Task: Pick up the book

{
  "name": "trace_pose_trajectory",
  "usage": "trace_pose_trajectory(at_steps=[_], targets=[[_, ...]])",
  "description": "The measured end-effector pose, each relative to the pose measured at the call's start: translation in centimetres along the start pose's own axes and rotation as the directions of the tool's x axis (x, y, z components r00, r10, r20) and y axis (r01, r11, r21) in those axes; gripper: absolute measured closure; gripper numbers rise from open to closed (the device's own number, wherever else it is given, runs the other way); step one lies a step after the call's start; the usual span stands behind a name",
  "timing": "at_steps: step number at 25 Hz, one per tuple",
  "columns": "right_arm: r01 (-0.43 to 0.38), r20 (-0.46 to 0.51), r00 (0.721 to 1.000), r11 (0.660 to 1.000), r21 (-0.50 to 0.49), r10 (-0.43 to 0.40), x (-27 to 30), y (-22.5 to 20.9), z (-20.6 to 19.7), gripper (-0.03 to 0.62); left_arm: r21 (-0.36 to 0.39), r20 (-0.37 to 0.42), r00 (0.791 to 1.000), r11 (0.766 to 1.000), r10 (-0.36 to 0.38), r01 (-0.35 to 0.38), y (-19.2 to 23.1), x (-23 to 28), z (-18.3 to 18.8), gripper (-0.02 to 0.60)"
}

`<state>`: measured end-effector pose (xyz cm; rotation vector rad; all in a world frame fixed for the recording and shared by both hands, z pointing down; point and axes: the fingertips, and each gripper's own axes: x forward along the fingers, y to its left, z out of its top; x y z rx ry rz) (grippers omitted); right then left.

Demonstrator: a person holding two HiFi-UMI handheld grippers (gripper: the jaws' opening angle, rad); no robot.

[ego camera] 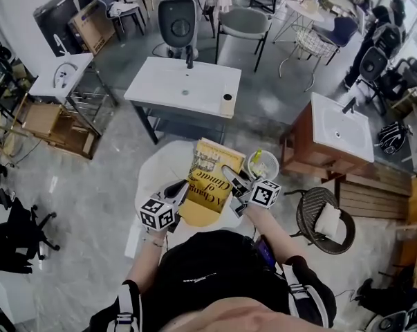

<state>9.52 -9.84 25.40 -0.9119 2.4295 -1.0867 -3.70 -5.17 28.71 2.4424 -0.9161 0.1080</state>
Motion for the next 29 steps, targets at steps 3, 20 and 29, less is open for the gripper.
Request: trace_pose_trajectory(at_steps=[3,20,29], targets=[[-0.004,0.012,1.000,1.000,0.008,0.004,0.2,0.0,0.1,0.433,0.001,0.000,1.000,1.000,0.000,0.000,0.3,0.1,0.1,0.565],[0.015,0.022,1.000,1.000,0.001,-0.015,1.2,-1.1,0.5,0.433,0.007,0.035,0.999,1.000,-0.014,0.014,1.6,0.7,1.7,0.565],[0.018,0.033,0.999,1.000,0.018,-0.019,2.0,-1.6,0.3,0.433,0.012,0.056,0.997,0.999,-0.050,0.049,1.9,0.5,2.2,0.566]])
